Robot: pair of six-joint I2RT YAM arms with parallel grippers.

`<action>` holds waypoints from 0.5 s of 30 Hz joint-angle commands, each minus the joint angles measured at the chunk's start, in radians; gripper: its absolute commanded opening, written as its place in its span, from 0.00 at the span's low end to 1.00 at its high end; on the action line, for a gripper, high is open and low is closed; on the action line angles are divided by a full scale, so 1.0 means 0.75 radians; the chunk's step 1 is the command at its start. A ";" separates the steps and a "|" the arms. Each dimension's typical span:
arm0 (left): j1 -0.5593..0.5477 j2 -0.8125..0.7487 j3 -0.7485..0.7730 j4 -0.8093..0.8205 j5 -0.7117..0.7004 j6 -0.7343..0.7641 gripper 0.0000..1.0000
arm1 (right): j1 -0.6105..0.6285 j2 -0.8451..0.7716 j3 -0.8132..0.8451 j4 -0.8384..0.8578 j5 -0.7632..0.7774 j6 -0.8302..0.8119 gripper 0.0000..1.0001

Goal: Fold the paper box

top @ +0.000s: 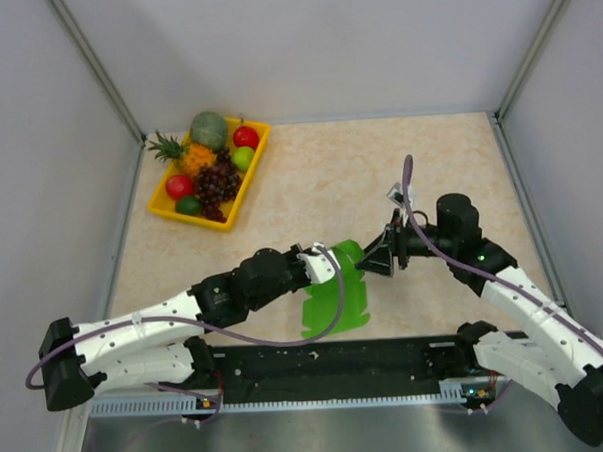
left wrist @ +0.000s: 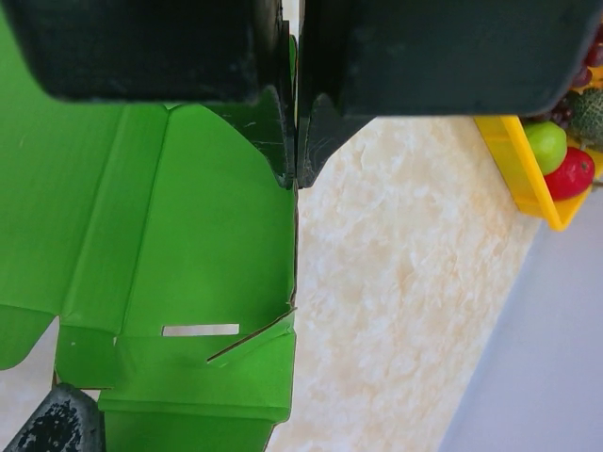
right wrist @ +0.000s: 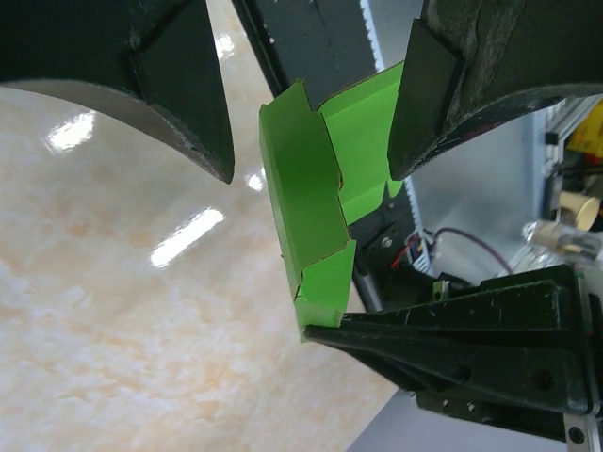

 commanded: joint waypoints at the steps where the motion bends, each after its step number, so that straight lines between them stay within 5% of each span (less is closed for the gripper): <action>1: -0.008 -0.043 -0.016 0.117 0.089 0.056 0.00 | -0.017 0.003 0.007 0.175 -0.228 0.060 0.65; 7: -0.010 0.045 0.062 0.048 0.020 0.062 0.00 | 0.000 -0.027 0.015 0.196 -0.216 0.156 0.57; 15: -0.010 0.166 0.148 -0.038 -0.062 0.007 0.00 | 0.298 -0.044 -0.003 0.040 0.315 0.029 0.45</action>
